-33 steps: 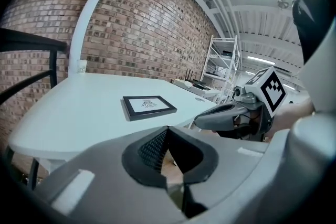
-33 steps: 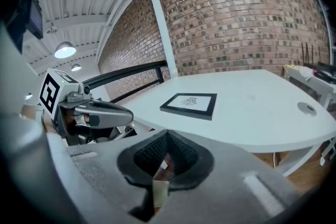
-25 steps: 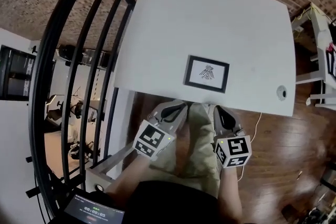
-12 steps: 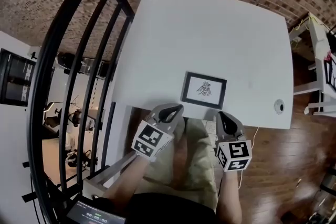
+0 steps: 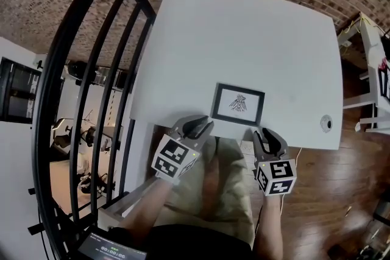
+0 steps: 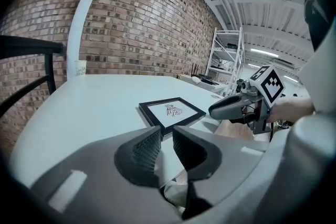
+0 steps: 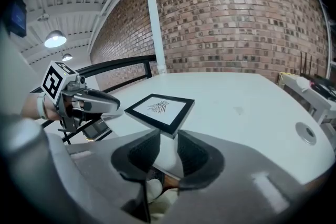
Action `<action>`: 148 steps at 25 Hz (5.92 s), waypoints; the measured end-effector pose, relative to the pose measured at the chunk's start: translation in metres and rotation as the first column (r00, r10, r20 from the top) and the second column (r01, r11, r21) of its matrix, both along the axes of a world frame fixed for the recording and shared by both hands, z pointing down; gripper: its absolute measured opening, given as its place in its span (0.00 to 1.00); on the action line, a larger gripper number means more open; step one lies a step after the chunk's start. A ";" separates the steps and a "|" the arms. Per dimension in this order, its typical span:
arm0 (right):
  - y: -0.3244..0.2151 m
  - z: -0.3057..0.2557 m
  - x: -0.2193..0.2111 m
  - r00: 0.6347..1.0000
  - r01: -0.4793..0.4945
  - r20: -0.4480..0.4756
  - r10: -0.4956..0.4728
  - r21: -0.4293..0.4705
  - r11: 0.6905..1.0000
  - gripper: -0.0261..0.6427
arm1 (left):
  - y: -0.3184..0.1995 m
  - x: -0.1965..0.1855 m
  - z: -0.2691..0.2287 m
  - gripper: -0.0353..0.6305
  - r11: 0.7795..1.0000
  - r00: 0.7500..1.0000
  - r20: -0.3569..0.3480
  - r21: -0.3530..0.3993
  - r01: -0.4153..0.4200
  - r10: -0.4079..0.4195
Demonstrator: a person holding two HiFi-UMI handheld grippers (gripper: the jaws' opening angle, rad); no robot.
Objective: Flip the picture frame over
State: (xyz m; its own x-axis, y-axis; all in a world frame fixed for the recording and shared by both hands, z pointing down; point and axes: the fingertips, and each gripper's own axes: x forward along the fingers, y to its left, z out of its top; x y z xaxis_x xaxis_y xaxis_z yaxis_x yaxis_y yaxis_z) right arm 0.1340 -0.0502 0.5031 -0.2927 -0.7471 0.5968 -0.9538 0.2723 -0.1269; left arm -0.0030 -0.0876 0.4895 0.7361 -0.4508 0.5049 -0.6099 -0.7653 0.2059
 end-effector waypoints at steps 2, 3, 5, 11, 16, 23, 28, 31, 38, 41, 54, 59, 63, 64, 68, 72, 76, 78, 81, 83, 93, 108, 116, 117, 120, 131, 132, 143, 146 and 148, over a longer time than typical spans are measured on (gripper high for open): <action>0.000 0.001 -0.001 1.000 0.008 -0.009 -0.008 -0.004 1.000 0.17 | 0.000 0.000 0.001 0.18 1.000 1.000 0.015 -0.007 -0.004 0.005; -0.001 0.002 -0.002 1.000 0.011 -0.014 -0.012 -0.007 1.000 0.17 | -0.001 0.000 0.003 0.19 1.000 1.000 0.028 -0.013 -0.007 0.007; -0.002 0.004 -0.002 1.000 0.016 -0.020 -0.016 -0.012 1.000 0.17 | 0.000 0.001 0.007 0.20 0.999 0.998 0.058 -0.030 -0.018 0.020; -0.005 0.006 -0.003 0.999 0.027 -0.033 -0.028 -0.027 0.999 0.17 | 0.000 0.008 0.015 0.24 0.996 0.988 0.137 -0.069 -0.061 0.069; -0.008 0.008 -0.006 0.998 0.038 -0.049 -0.040 -0.041 0.998 0.17 | -0.006 0.009 0.020 0.24 0.996 0.979 0.197 -0.075 -0.044 0.059; -0.009 0.011 -0.009 0.996 0.047 -0.070 -0.051 -0.053 0.997 0.18 | -0.006 0.012 0.026 0.25 0.996 0.967 0.249 -0.087 -0.036 0.057; -0.009 0.011 -0.010 0.996 0.048 -0.072 -0.051 -0.044 0.998 0.20 | -0.005 0.014 0.025 0.25 0.996 0.969 0.244 -0.078 -0.031 0.049; -0.009 0.011 -0.010 0.997 0.042 -0.068 -0.045 -0.041 0.998 0.22 | -0.004 0.015 0.025 0.25 0.996 0.971 0.232 -0.084 -0.035 0.054; -0.004 0.009 -0.008 0.998 0.036 -0.054 -0.038 -0.039 0.999 0.23 | 0.006 0.014 0.023 0.25 0.995 0.982 0.187 -0.096 -0.021 0.039; -0.001 0.006 -0.008 0.998 0.033 -0.054 -0.034 -0.031 0.999 0.23 | 0.010 0.014 0.020 0.25 0.995 0.984 0.177 -0.094 -0.018 0.034; 0.002 -0.015 -0.009 0.998 0.040 -0.054 -0.038 0.022 0.999 0.23 | 0.005 0.014 -0.009 0.25 0.999 0.991 0.130 -0.041 -0.016 0.021; -0.001 -0.026 -0.008 0.998 0.037 -0.052 -0.035 0.048 0.998 0.23 | 0.005 0.014 -0.017 0.25 0.999 0.993 0.118 -0.031 -0.015 0.018; -0.003 -0.036 -0.008 0.998 0.036 -0.053 -0.032 0.068 0.997 0.23 | 0.005 0.014 -0.023 0.25 1.000 0.994 0.108 -0.024 -0.014 0.016; -0.004 -0.038 -0.008 0.998 0.036 -0.054 -0.032 0.073 0.997 0.23 | 0.005 0.014 -0.025 0.25 1.000 0.994 0.106 -0.023 -0.013 0.016; -0.004 -0.045 -0.008 0.998 0.037 -0.058 -0.032 0.087 0.996 0.23 | 0.005 0.013 -0.030 0.25 1.000 0.995 0.096 -0.017 -0.012 0.013; -0.004 -0.052 -0.008 0.998 0.040 -0.058 -0.035 0.099 0.994 0.23 | 0.005 0.013 -0.036 0.25 1.000 0.996 0.090 -0.005 -0.013 0.013; -0.005 -0.058 -0.008 0.998 0.039 -0.056 -0.033 0.109 0.993 0.23 | 0.004 0.014 -0.041 0.25 1.000 0.996 0.085 0.005 -0.015 0.014; -0.006 -0.061 -0.008 0.998 0.039 -0.056 -0.033 0.115 0.993 0.23 | 0.003 0.014 -0.044 0.25 1.000 0.996 0.083 0.011 -0.013 0.013; -0.006 -0.065 -0.008 0.998 0.041 -0.057 -0.034 0.122 0.992 0.23 | 0.003 0.014 -0.047 0.25 1.000 0.997 0.080 0.018 -0.011 0.010; -0.007 -0.069 -0.008 0.998 0.044 -0.059 -0.037 0.130 0.991 0.23 | 0.002 0.014 -0.050 0.25 1.000 0.997 0.078 0.024 -0.009 0.007; -0.015 -0.079 -0.007 0.997 0.051 -0.068 -0.041 0.153 0.987 0.23 | -0.004 0.015 -0.058 0.25 0.999 0.997 0.076 0.043 -0.011 0.007; -0.050 -0.078 -0.002 0.993 0.073 -0.107 -0.055 0.170 0.983 0.23 | -0.036 0.019 -0.059 0.25 0.997 0.994 0.110 0.078 -0.030 0.022; -0.069 -0.078 0.001 0.991 0.078 -0.121 -0.056 0.186 0.979 0.23 | -0.060 0.022 -0.060 0.24 0.996 0.996 0.091 0.087 -0.018 0.010; -0.071 -0.078 0.001 0.991 0.079 -0.122 -0.056 0.187 0.979 0.23 | -0.061 0.022 -0.060 0.24 0.996 0.996 0.091 0.089 -0.018 0.010; -0.075 -0.078 0.003 0.991 0.078 -0.124 -0.055 0.188 0.979 0.23 | -0.066 0.024 -0.059 0.24 0.996 0.996 0.091 0.092 -0.017 0.008; -0.089 -0.072 0.008 0.990 0.077 -0.129 -0.053 0.188 0.979 0.23 | -0.077 0.032 -0.054 0.24 0.997 0.996 0.083 0.071 -0.023 0.017; -0.089 -0.072 0.008 0.990 0.076 -0.129 -0.052 0.187 0.979 0.23 | -0.077 0.032 -0.053 0.24 0.997 0.996 0.084 0.068 -0.022 0.016; -0.086 -0.050 0.008 0.990 0.075 -0.133 -0.056 0.139 0.987 0.23 | -0.074 0.033 -0.033 0.24 1.000 0.996 0.093 0.018 -0.019 0.017; -0.086 -0.046 0.008 0.990 0.075 -0.130 -0.058 0.130 0.989 0.23 | -0.073 0.033 -0.030 0.24 1.000 0.995 0.094 0.012 -0.018 0.017; -0.086 -0.044 0.009 0.990 0.074 -0.125 -0.059 0.126 0.989 0.23 | -0.073 0.034 -0.027 0.24 1.000 0.995 0.094 0.009 -0.017 0.016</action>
